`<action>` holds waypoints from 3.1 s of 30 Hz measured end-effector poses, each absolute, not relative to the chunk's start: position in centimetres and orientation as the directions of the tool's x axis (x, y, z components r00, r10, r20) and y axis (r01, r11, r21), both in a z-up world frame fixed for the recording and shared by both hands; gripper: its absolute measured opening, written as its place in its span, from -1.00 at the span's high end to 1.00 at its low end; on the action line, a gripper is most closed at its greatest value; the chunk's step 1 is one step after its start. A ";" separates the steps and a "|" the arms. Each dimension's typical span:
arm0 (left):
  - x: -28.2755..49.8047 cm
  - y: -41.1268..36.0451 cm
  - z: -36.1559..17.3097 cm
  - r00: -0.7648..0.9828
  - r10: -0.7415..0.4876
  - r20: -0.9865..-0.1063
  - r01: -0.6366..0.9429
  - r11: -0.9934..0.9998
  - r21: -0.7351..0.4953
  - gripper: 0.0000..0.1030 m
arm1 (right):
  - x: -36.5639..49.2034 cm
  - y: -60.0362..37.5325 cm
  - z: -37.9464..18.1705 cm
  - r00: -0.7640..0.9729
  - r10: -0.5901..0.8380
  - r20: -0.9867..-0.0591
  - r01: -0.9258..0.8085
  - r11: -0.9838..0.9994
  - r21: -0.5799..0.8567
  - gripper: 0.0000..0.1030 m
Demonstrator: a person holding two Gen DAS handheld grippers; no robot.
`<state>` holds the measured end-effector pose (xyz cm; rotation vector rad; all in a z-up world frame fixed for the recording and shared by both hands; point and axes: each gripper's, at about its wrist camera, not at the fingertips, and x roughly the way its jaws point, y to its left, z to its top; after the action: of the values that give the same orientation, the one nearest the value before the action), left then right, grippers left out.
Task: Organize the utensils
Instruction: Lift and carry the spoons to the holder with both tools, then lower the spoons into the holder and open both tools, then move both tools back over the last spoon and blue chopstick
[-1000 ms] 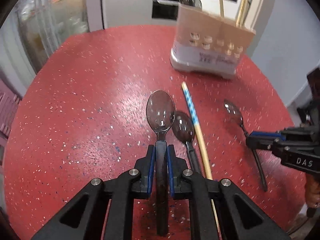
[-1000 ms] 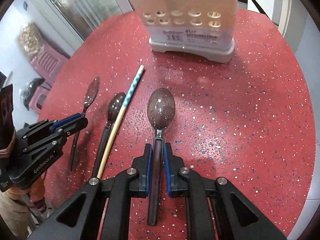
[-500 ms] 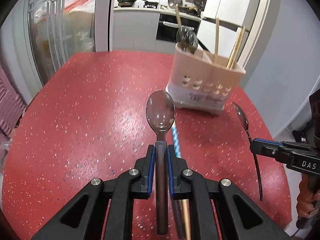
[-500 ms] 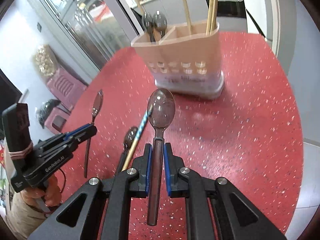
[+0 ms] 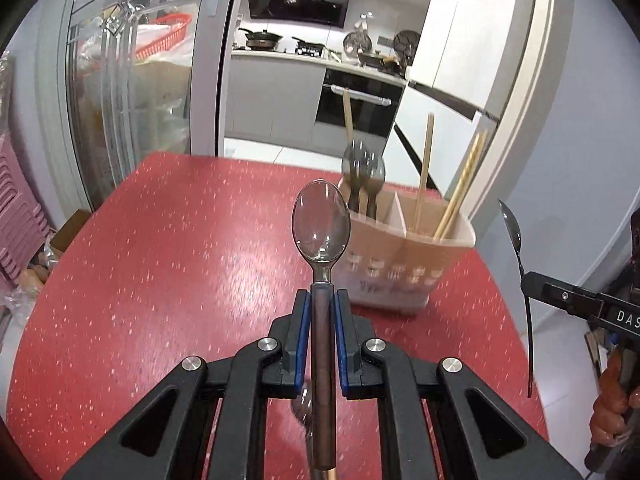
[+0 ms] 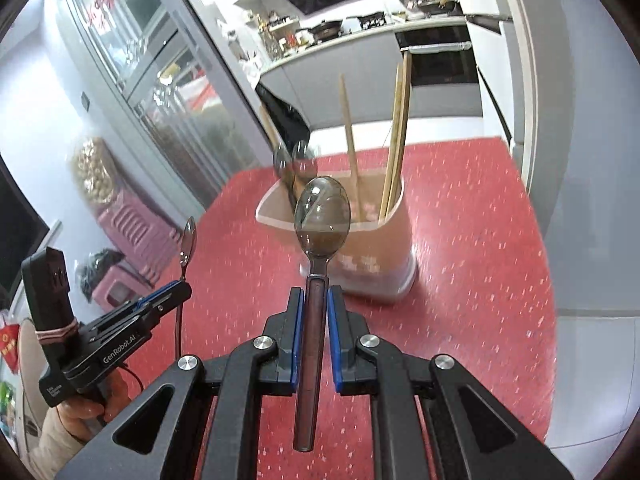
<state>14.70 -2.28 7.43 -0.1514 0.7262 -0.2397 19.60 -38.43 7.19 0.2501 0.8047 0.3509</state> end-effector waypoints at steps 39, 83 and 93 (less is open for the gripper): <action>27.6 -7.6 9.7 0.899 -0.176 -0.401 0.100 0.974 -0.204 0.28 | 31.8 -36.0 8.8 0.871 0.194 -0.451 -0.139 0.978 0.153 0.76; 24.8 -8.0 7.0 0.849 -0.147 -0.508 0.109 0.989 -0.105 0.27 | 29.2 -36.1 5.4 0.834 0.219 -0.507 -0.164 0.975 0.152 0.26; 21.6 -6.8 6.2 0.791 -0.140 -0.595 0.103 0.990 -0.095 0.27 | 26.0 -36.3 6.3 0.817 0.253 -0.518 -0.181 0.966 0.187 -0.15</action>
<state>21.63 -6.81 6.18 -0.0589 0.6446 -0.1308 26.03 -36.33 6.31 0.1319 0.5692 0.2322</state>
